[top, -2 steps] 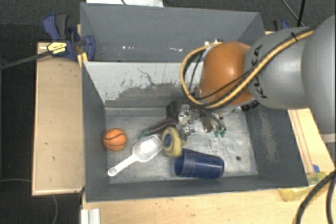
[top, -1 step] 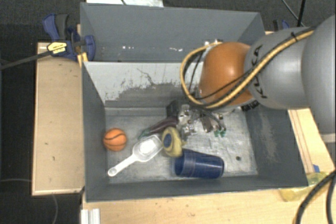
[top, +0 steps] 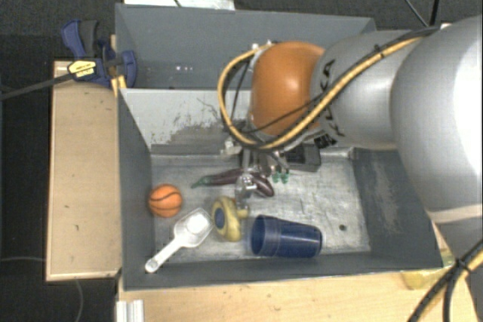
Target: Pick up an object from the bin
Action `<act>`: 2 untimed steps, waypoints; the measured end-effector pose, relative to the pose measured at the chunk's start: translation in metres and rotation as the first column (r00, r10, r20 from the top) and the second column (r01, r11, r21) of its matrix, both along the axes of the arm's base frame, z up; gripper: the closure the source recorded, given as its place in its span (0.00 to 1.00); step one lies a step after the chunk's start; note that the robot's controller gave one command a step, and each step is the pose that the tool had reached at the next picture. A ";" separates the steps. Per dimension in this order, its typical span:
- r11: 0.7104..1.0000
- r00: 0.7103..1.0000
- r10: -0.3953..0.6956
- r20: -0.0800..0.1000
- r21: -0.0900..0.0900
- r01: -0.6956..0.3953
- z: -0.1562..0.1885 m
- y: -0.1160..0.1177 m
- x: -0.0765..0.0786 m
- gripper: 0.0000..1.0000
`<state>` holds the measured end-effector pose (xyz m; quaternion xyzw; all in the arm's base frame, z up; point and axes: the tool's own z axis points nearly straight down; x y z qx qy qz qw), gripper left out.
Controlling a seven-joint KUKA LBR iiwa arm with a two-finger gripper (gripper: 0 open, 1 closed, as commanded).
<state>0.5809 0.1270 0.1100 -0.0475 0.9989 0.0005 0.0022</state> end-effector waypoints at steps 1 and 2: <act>1.000 1.000 0.000 0.000 0.000 0.000 0.000 0.000 0.000 0.00; 0.996 0.996 -0.094 0.009 0.003 0.094 -0.035 -0.002 0.012 1.00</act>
Offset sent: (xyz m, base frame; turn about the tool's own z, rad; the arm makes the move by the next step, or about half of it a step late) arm 0.0080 -0.0026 -0.0400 0.0957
